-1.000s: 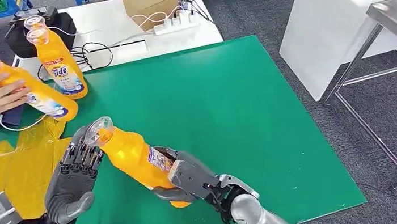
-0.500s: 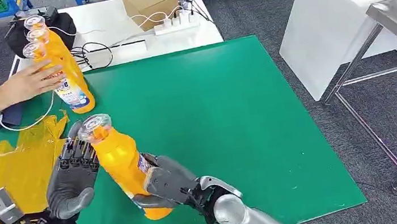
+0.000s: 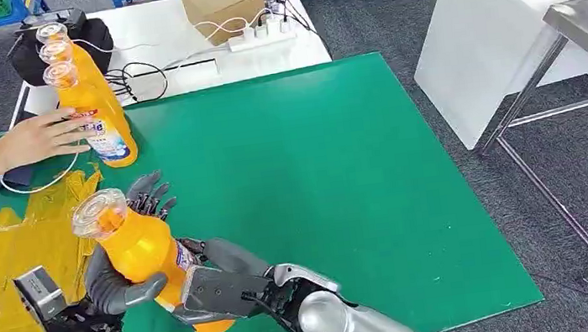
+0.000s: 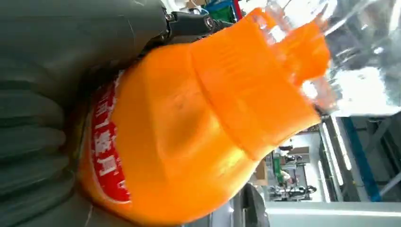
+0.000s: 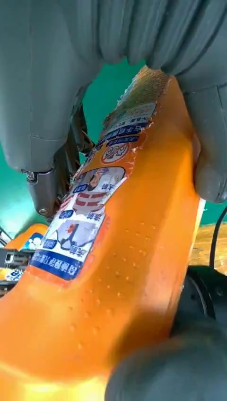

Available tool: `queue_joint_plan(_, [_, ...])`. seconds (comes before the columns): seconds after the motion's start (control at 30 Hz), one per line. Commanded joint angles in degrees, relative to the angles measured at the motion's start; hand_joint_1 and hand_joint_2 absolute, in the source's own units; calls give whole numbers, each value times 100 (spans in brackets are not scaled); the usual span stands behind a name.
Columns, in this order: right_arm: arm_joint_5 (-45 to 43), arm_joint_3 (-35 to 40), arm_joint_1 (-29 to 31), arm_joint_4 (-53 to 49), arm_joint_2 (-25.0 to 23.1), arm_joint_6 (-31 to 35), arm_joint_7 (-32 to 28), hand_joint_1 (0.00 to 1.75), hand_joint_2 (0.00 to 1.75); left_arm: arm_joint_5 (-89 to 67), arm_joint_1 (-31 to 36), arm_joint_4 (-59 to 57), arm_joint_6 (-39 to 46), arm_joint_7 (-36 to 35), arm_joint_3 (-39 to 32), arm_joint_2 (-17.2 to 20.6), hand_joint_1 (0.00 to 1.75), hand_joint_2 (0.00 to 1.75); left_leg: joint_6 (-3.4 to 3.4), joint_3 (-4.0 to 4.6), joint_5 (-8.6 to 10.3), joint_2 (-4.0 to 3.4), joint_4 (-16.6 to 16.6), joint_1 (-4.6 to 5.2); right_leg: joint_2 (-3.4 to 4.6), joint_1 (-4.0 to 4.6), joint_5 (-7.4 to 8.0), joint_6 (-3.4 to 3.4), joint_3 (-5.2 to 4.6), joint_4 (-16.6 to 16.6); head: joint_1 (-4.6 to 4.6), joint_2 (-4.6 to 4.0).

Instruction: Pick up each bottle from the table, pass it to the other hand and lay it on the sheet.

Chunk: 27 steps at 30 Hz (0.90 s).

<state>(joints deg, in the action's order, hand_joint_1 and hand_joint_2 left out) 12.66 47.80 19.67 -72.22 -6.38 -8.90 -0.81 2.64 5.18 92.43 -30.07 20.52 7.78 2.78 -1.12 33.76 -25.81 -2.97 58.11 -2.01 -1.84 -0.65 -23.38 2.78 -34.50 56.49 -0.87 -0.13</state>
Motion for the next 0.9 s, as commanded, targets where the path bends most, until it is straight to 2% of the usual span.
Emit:
queue_joint_plan(0.03, [-32, 386, 361, 192, 5, 19, -22, 175, 175, -315, 236, -513, 60, 18, 470, 213, 0, 175, 10, -9, 0, 12, -4, 3, 7, -3, -1, -6, 6, 0, -2, 0])
queue_joint_plan(0.17, [-53, 387, 348, 211, 20, 27, -24, 175, 175, -425, 230, -542, 59, 94, 514, 273, 0, 175, 13, -14, -1, 20, -6, 6, 7, -6, -4, -7, 11, 0, 0, 0])
queue_joint_plan(0.2, [-59, 391, 348, 218, 25, 21, -28, 175, 175, -388, 219, -538, 25, 144, 505, 277, 175, 175, 19, -23, -1, 28, -9, 9, 11, -10, -6, -11, 17, 2, 0, 0])
queue_joint_plan(0.9, [-76, 336, 249, 275, 113, 58, -58, 175, 175, -337, 111, -529, -157, 401, 256, 224, 175, 175, 19, -25, -2, 24, -10, 7, 13, -8, -5, -9, 20, -3, 0, 0])
